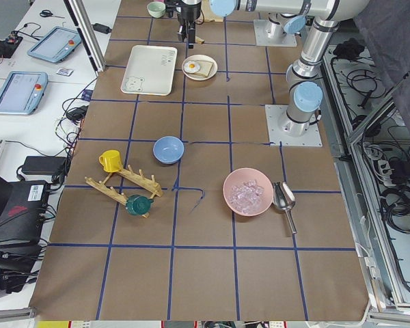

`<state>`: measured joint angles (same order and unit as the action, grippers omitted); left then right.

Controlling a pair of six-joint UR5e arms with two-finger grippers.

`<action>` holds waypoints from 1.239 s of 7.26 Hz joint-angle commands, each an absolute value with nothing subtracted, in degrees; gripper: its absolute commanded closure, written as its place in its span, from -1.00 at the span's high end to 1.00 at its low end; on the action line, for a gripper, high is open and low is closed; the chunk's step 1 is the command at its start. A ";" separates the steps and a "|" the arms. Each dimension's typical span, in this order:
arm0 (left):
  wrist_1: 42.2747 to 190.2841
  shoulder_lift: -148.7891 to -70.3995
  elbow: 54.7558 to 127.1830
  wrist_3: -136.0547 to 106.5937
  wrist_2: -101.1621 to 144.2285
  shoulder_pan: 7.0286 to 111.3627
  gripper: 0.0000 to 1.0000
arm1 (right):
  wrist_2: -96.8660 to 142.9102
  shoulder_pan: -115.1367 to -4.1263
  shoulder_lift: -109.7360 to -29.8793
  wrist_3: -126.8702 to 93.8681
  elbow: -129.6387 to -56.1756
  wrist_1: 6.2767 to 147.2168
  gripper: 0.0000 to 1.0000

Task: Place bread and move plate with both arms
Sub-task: 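Lift the bread slice and carry it over the white plate, then lower the bread onto the egg toast and open the right gripper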

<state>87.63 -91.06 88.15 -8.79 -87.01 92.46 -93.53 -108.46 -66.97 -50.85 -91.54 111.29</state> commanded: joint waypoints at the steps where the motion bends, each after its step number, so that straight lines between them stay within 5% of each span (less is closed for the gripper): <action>1: 87.63 -91.05 88.15 -8.79 -87.01 92.46 1.00 | -91.77 -111.96 -63.90 -56.86 -90.88 111.71 -1.00; 6: 87.63 -91.05 88.15 -8.79 -87.01 92.46 1.00 | -91.76 -113.38 -62.32 -56.78 -93.42 113.55 -1.00; 7: 87.63 -91.05 88.15 -8.79 -87.01 92.46 1.00 | -91.84 -113.38 -62.40 -56.69 -93.95 113.90 -0.78; 9: 87.63 -91.05 88.15 -8.79 -87.01 92.46 1.00 | -92.02 -113.38 -62.31 -56.60 -93.87 114.08 0.59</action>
